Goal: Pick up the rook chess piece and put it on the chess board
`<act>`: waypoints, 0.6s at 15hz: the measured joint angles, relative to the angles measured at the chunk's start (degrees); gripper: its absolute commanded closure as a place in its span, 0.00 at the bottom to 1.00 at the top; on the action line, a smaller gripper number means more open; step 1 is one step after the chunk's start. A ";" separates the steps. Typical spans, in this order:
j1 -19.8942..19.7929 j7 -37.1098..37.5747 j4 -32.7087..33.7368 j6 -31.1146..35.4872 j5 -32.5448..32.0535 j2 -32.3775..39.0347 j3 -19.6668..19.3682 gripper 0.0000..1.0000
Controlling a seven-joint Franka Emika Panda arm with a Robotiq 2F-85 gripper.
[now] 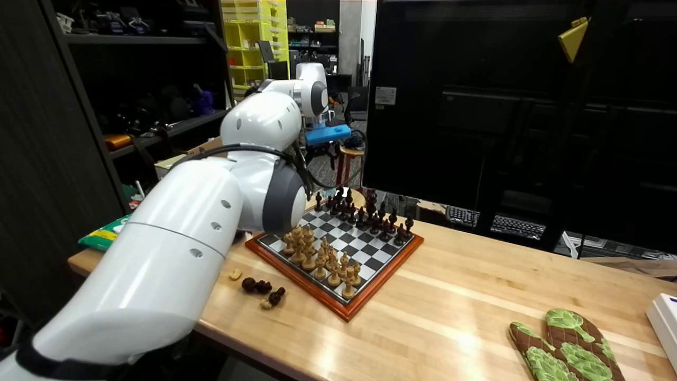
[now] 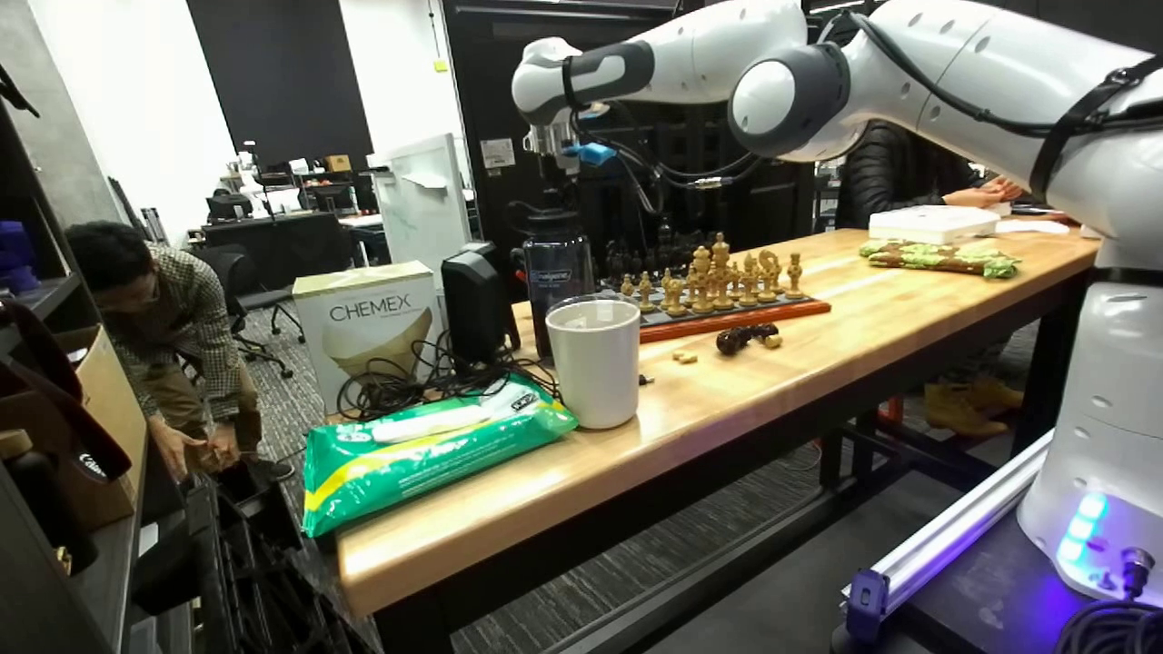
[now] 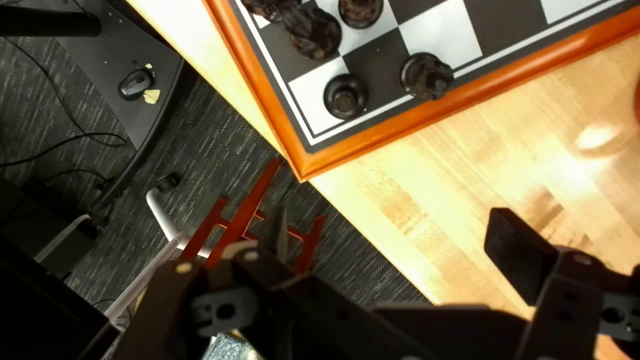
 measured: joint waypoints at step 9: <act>4.20 13.98 7.29 -11.95 -0.11 -3.82 -2.95 0.00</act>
